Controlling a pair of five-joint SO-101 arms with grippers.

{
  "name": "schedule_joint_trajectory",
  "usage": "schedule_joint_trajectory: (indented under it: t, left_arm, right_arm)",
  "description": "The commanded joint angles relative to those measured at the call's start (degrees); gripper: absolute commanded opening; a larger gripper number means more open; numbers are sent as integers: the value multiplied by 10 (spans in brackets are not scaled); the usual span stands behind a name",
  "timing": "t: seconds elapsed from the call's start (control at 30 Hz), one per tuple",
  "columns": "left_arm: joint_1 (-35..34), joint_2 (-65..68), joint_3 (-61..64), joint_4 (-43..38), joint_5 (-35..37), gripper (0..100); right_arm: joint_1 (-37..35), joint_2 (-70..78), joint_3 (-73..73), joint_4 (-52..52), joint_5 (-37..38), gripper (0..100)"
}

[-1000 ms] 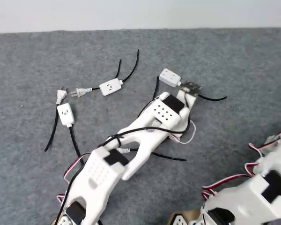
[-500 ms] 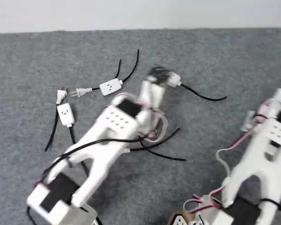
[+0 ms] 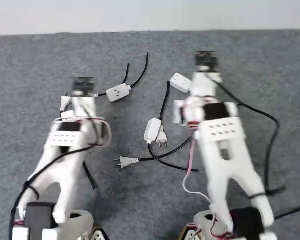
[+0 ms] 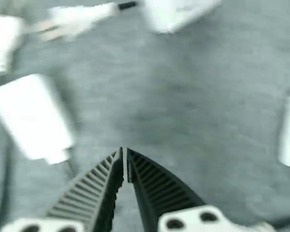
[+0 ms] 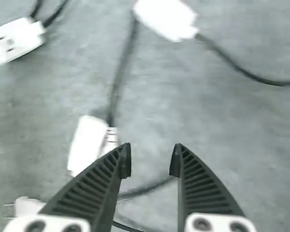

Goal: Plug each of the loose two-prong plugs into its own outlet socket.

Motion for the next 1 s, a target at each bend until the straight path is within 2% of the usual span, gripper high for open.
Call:
schedule_joint_trajectory:
  t: [0.0,0.1,0.17,0.3,0.37,0.7,0.97]
  left_arm:
    - [-70,-21,1,-4,-29,12]
    - [-84,5,8,-25,-81,13]
    - [-61,35,11,-42,-127,13]
    - [-28,50,-5,-7,-209,13]
    - [-28,48,0,-9,-229,13]
    - [-28,48,1,-9,-230,13]
    - [-29,48,0,-9,-231,13]
  right_arm:
    - [-41,61,-7,-51,-19,133]
    - [-46,124,-18,-86,-17,132]
    - [-46,164,-43,-90,-18,132]
    - [-55,222,-74,-83,-18,132]
    - [-61,246,-86,-82,-18,132]
    - [-87,321,-159,-81,-19,132]
    - [-105,324,-159,-56,-18,132]
